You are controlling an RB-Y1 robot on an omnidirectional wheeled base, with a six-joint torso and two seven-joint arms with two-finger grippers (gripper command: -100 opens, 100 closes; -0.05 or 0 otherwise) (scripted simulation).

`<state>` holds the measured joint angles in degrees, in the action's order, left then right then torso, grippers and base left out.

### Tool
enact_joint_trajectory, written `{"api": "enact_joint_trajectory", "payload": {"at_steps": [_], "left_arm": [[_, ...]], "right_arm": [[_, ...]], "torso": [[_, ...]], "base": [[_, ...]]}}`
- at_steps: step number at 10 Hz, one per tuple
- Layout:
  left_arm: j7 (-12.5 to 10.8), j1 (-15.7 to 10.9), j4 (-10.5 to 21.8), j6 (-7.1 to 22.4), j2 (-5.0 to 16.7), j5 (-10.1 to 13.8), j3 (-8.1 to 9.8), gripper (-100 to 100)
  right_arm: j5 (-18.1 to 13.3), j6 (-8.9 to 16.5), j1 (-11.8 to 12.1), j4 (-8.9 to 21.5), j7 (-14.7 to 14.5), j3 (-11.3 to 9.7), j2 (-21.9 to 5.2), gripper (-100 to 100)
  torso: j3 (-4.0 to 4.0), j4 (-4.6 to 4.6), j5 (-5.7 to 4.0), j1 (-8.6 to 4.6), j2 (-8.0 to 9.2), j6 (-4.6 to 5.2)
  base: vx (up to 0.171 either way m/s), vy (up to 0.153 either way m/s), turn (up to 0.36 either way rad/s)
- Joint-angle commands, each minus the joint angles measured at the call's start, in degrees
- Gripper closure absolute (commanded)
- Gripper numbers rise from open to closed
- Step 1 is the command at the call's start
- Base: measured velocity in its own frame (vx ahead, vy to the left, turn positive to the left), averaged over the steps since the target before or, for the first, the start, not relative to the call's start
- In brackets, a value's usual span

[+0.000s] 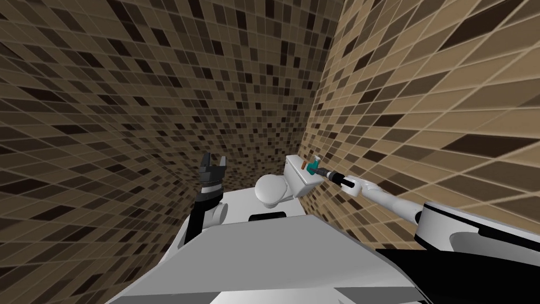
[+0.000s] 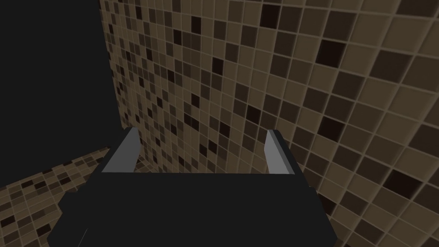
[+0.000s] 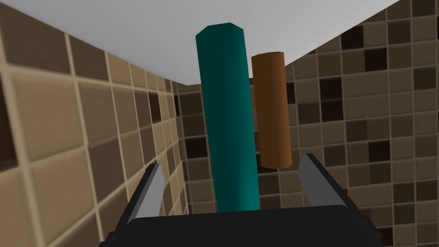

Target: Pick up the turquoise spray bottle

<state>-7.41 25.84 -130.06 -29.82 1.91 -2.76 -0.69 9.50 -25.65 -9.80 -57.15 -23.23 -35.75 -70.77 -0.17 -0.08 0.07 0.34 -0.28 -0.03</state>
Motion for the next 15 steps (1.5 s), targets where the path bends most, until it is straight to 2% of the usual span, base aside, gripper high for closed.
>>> {"api": "enact_joint_trajectory", "payload": {"at_steps": [1, 2, 4, 6, 7, 9, 10, 11, 12, 15], "left_arm": [[0.00, 0.00, 0.00, 0.00, 0.00, 0.00, 0.00, 0], [0.00, 0.00, 0.00, 0.00, 0.00, 0.00, 0.00, 0], [0.00, 0.00, 0.00, 0.00, 0.00, 0.00, 0.00, 0], [0.00, 0.00, 0.00, 0.00, 0.01, 0.00, 0.00, 0], [0.00, 0.00, 0.00, 0.00, 0.01, 0.00, 0.01, 0], [0.00, 0.00, 0.00, 0.00, 0.00, 0.00, 0.00, 0], [0.00, 0.00, 0.00, 0.00, 0.00, 0.00, 0.00, 0], [0.00, 0.00, 0.00, 0.00, 0.01, 0.00, 0.01, 0], [0.00, 0.00, 0.00, 0.00, 0.01, 0.00, 0.01, 0], [0.00, 0.00, 0.00, 0.00, 0.01, 0.00, 0.01, 0]], "right_arm": [[0.00, -2.75, -0.13, 0.95, -0.05, -0.08, 0.16, -100], [1.84, -4.34, 0.89, 3.23, -0.38, -0.33, -1.69, -100], [1.84, -6.84, 0.89, 5.53, -0.38, -0.33, -1.69, -100], [1.84, -9.28, 0.89, 5.57, -0.38, -0.33, -1.69, -100], [3.69, -11.06, 1.92, 7.99, -0.71, -0.57, -3.55, -100], [3.69, -14.24, 1.92, 10.20, -0.71, -0.57, -3.55, -100], [3.69, -15.81, 1.92, 10.20, -0.71, -0.57, -3.55, -100], [3.72, -14.81, 2.07, 10.04, -0.78, -0.50, -3.53, -100], [3.73, -15.15, 2.07, 10.06, -0.78, -0.50, -3.54, 100], [3.74, -15.09, 2.07, 10.06, -0.78, -0.49, -3.54, 100]], "torso": [[0.00, 0.00, 0.00, 0.00, 0.00, 0.00], [0.06, 0.02, -0.05, -0.17, 0.10, 0.00], [-0.02, -0.01, 0.03, 0.17, -0.03, 0.01], [0.06, 0.02, -0.05, -0.21, 0.10, 0.00], [0.09, 0.04, -0.08, -0.32, 0.15, 0.00], [-0.03, -0.01, 0.02, 0.13, -0.05, 0.00], [0.00, 0.00, 0.00, -0.02, -0.01, -0.01], [0.05, 0.02, -0.05, -0.19, 0.08, -0.01], [0.08, 0.03, -0.07, -0.27, 0.13, 0.00], [0.09, 0.03, -0.09, -0.31, 0.16, -0.01]], "base": [[0.004, 0.020, 0.007], [0.054, 0.106, -0.022], [0.047, 0.103, -0.019], [0.003, -0.001, 0.007], [0.054, 0.103, -0.015], [0.058, 0.097, -0.025], [0.010, 0.017, 0.009], [0.000, 0.000, 0.000], [0.000, 0.000, 0.000], [0.000, 0.000, 0.000]]}}
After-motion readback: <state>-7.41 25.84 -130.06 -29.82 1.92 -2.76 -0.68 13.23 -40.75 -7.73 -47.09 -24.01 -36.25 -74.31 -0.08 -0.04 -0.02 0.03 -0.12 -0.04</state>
